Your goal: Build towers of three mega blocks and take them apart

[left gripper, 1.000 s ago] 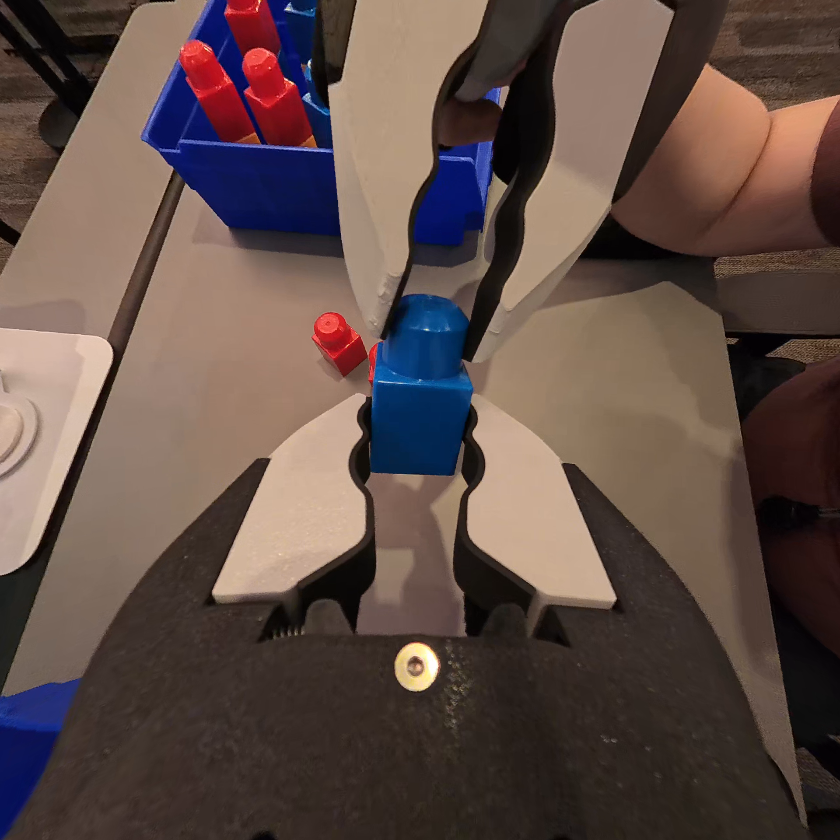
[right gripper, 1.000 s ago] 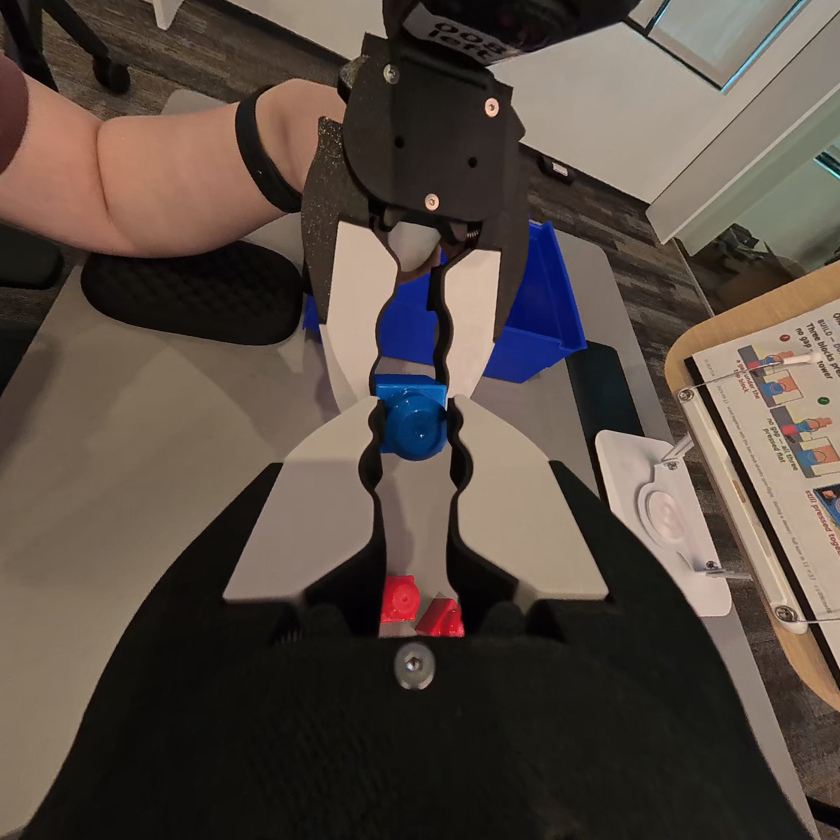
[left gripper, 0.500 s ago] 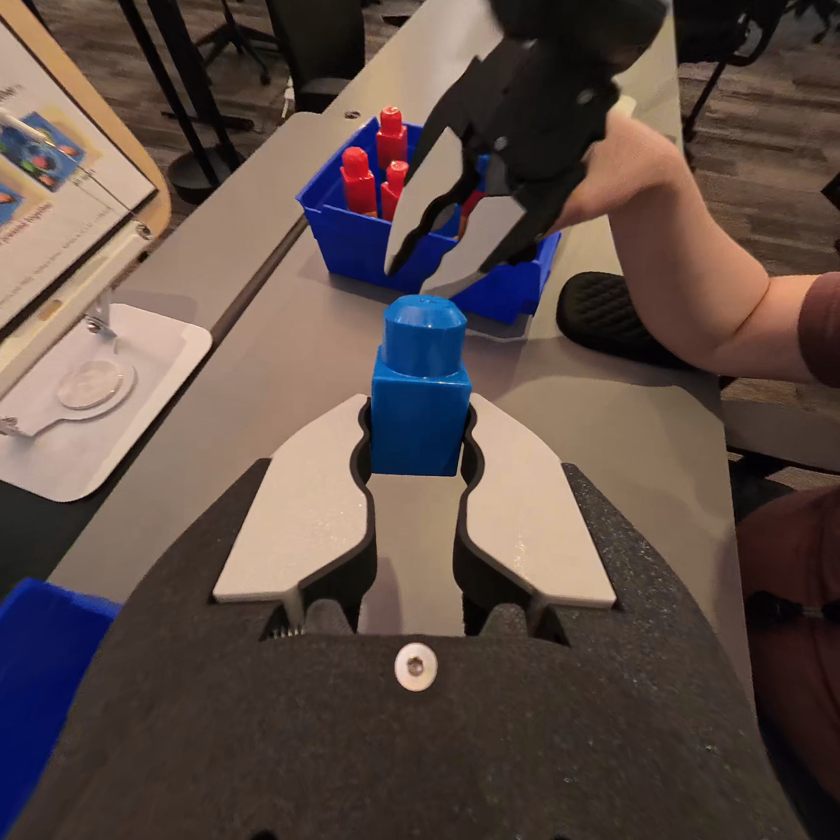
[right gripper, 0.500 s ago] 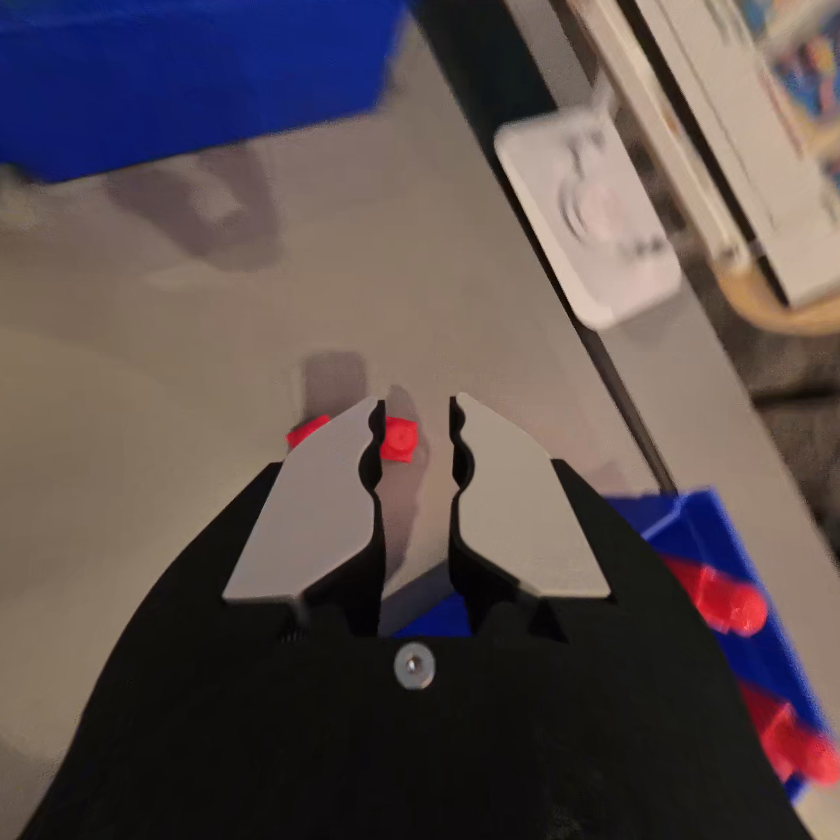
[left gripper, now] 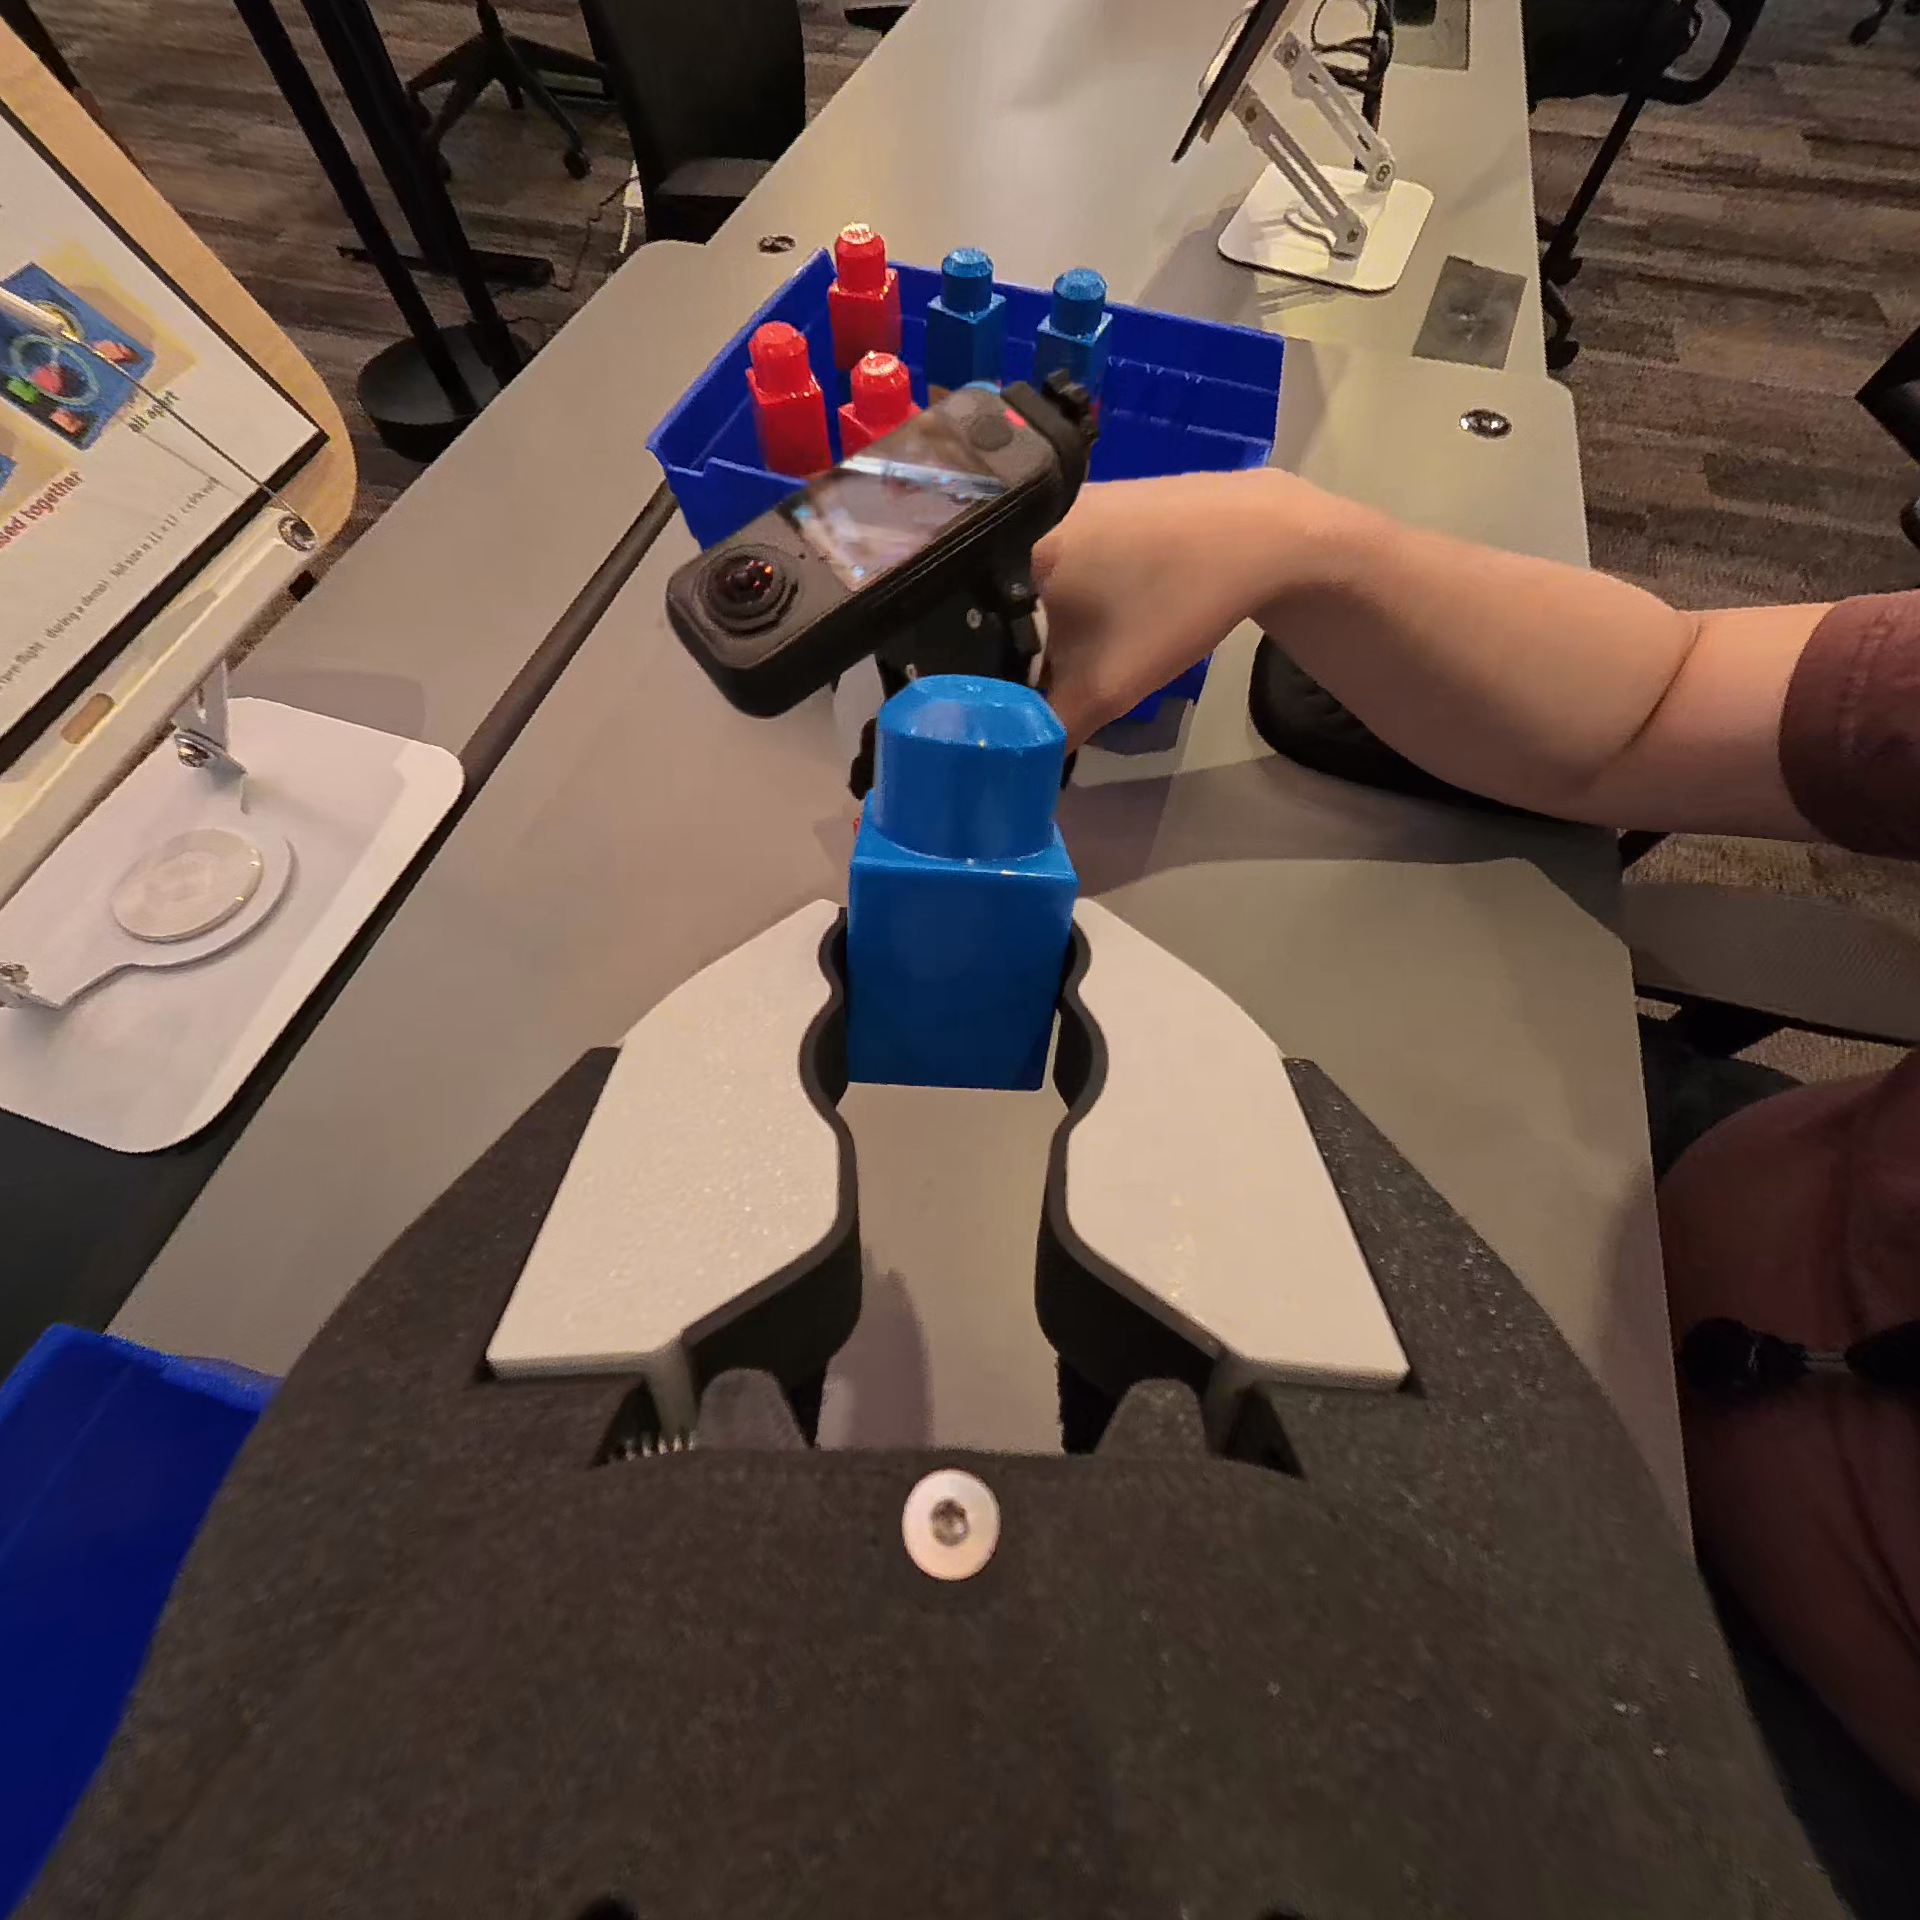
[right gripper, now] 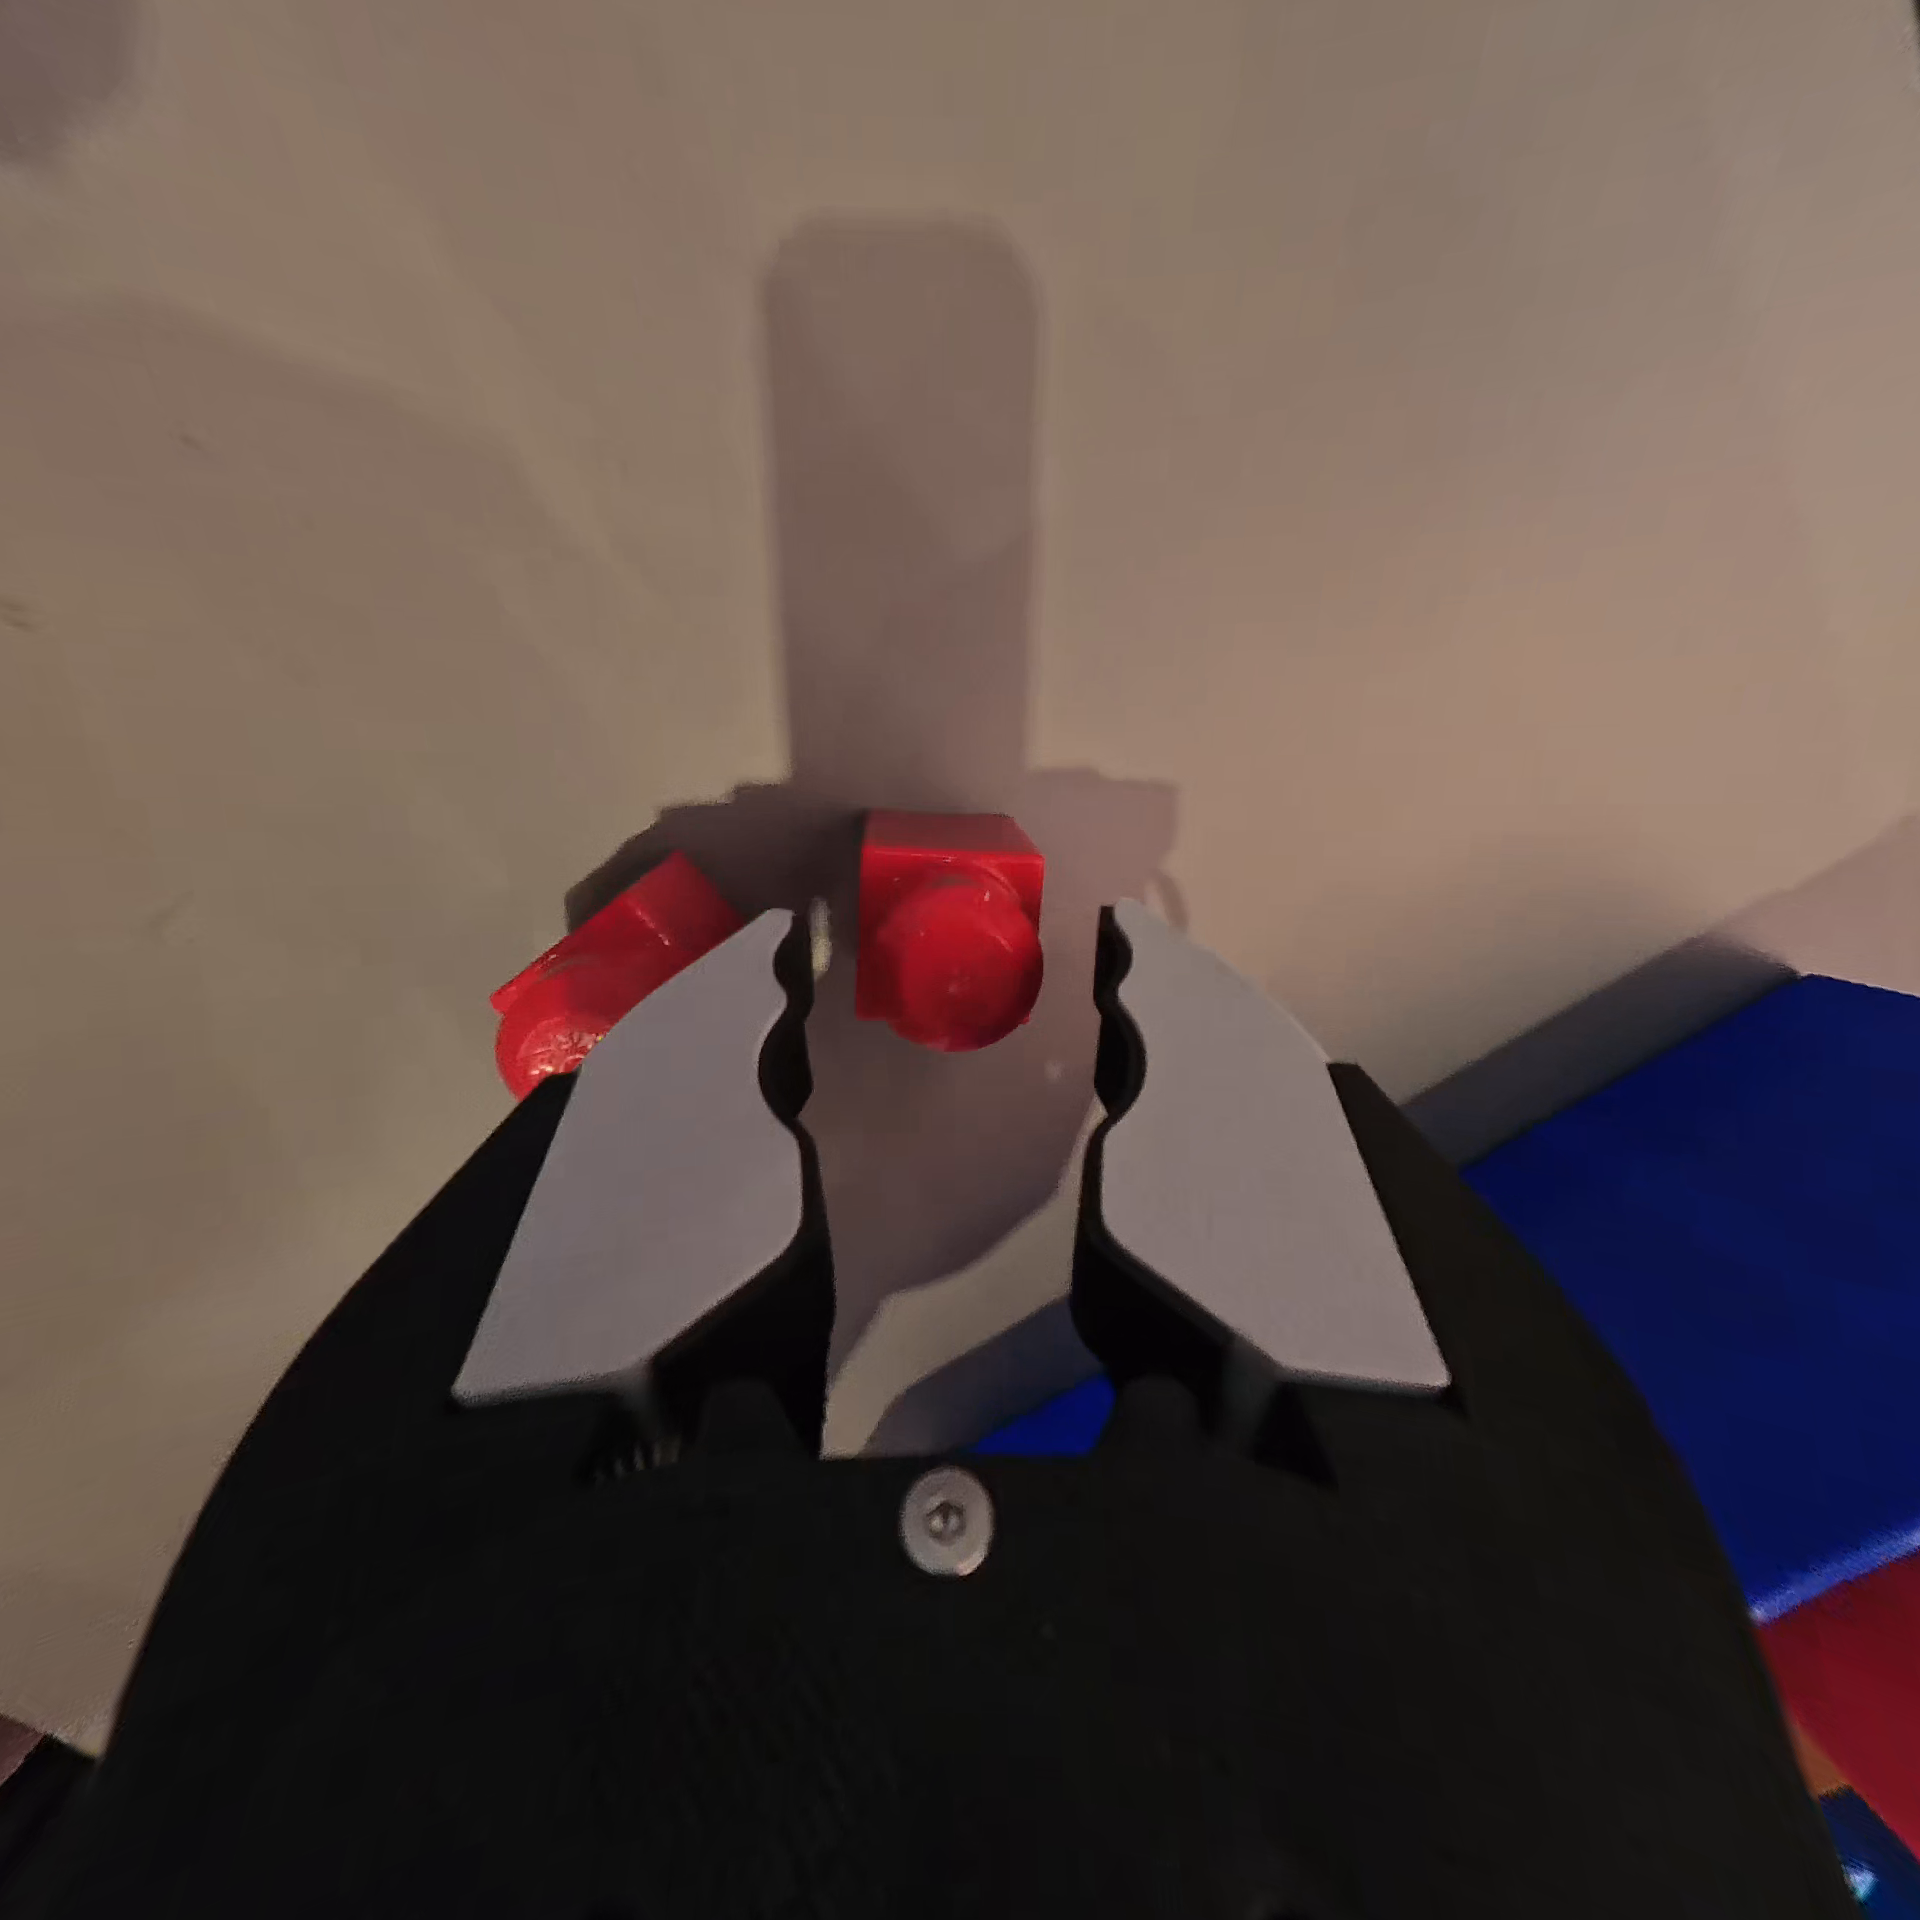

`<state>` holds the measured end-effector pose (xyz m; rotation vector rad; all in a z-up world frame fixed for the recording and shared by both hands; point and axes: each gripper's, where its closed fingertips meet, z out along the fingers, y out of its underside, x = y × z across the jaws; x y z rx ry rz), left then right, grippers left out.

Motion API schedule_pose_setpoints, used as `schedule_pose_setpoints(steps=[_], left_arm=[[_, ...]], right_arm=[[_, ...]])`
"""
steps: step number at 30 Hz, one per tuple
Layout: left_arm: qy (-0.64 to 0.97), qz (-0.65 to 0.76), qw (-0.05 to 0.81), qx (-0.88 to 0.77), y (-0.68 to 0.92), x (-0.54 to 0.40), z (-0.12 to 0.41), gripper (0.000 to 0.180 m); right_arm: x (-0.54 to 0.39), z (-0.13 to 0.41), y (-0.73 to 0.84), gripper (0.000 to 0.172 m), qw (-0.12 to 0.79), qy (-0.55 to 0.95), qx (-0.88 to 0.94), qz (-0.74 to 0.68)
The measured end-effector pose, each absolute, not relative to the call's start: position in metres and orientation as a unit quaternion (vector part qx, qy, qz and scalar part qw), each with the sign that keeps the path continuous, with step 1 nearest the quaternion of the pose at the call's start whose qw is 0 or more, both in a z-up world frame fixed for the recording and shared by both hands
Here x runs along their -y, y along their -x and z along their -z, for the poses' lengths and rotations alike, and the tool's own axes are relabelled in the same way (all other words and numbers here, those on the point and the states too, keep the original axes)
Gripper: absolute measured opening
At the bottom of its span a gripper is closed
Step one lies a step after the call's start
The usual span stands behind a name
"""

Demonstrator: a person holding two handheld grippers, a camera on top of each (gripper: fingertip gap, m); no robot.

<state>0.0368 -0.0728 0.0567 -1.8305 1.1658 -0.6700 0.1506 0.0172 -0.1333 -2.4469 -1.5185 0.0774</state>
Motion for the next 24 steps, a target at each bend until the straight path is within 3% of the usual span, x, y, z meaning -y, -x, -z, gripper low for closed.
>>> schedule_pose_setpoints(steps=[2, 4, 7, 13, 19, 24], left_arm=[[0.732, 0.264, 0.418, -0.470, -0.038, 0.073, -0.054, 0.036], [0.734, 0.263, 0.413, -0.471, -0.039, 0.073, -0.052, 0.036], [0.739, 0.262, 0.404, -0.472, -0.039, 0.072, -0.047, 0.036], [0.745, 0.265, 0.375, -0.484, -0.044, 0.074, -0.034, 0.036], [0.749, 0.295, 0.324, -0.497, -0.063, 0.078, -0.011, 0.036], [0.747, 0.297, 0.291, -0.519, -0.079, 0.087, 0.005, 0.036]], right_arm=[[-0.013, 0.142, -0.152, 0.051, 0.107, 0.845, 0.523, -0.028], [-0.013, 0.145, -0.153, 0.037, 0.098, 0.846, 0.522, -0.034], [-0.010, 0.133, -0.146, 0.037, 0.107, 0.846, 0.515, -0.089], [-0.004, 0.062, -0.137, 0.037, 0.197, 0.813, 0.502, -0.221], [0.052, -0.048, -0.124, 0.037, 0.305, 0.651, 0.553, -0.421], [0.078, -0.053, -0.120, 0.037, 0.310, 0.612, 0.611, -0.395]])
